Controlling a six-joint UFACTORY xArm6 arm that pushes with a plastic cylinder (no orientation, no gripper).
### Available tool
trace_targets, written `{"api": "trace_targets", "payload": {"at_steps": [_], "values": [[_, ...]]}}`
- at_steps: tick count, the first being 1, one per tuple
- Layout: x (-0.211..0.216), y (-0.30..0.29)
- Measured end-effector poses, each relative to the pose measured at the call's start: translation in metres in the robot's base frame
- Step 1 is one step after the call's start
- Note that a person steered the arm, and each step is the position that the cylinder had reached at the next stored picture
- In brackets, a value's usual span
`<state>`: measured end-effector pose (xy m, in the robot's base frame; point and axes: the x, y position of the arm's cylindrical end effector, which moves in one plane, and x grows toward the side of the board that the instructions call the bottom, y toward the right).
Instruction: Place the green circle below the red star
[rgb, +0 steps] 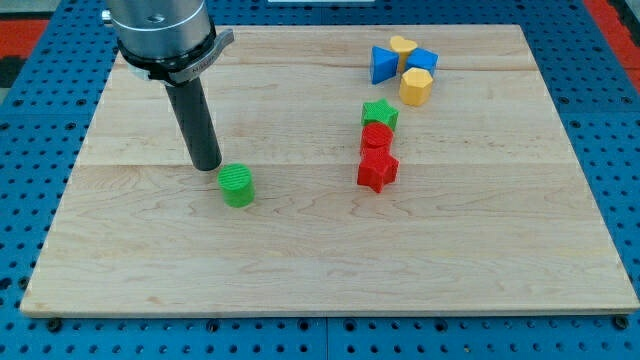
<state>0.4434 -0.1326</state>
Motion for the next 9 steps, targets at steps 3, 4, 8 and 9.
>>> {"api": "trace_targets", "payload": {"at_steps": [3, 4, 8, 9], "values": [[0.000, -0.002], [0.002, -0.008], [0.031, 0.047], [0.044, 0.084]]}}
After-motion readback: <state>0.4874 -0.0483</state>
